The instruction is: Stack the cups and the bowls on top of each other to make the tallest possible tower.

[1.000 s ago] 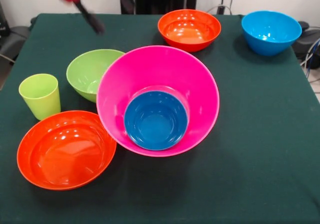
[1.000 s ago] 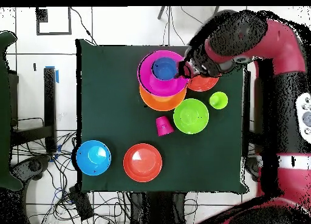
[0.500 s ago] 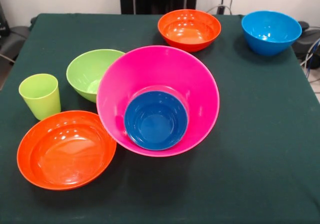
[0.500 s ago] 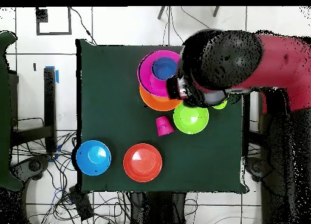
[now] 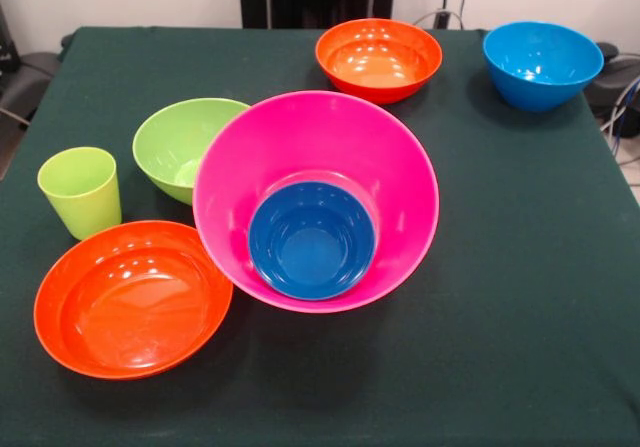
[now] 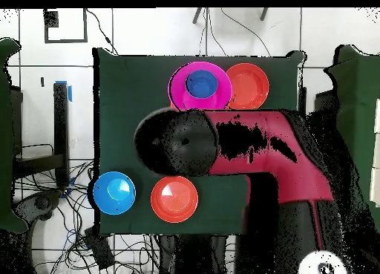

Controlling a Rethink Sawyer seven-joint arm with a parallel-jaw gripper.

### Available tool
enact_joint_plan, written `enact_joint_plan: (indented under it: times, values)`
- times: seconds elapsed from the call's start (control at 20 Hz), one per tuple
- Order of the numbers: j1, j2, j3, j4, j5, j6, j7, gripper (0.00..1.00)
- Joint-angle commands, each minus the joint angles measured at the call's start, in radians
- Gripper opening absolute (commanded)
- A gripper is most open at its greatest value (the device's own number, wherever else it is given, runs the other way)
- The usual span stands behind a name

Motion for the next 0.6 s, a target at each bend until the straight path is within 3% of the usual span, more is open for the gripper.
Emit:
enact_joint_plan:
  times: [0.05,0.35,0.6]
  values:
    - [0.037,-0.049,-0.192,0.373,0.062,-0.265,0.313,1.00]
    - [0.075,-0.006,-0.209,0.488,0.083,-0.462,0.411,1.00]
    - [0.121,0.057,-0.242,0.510,0.068,-0.574,0.444,1.00]
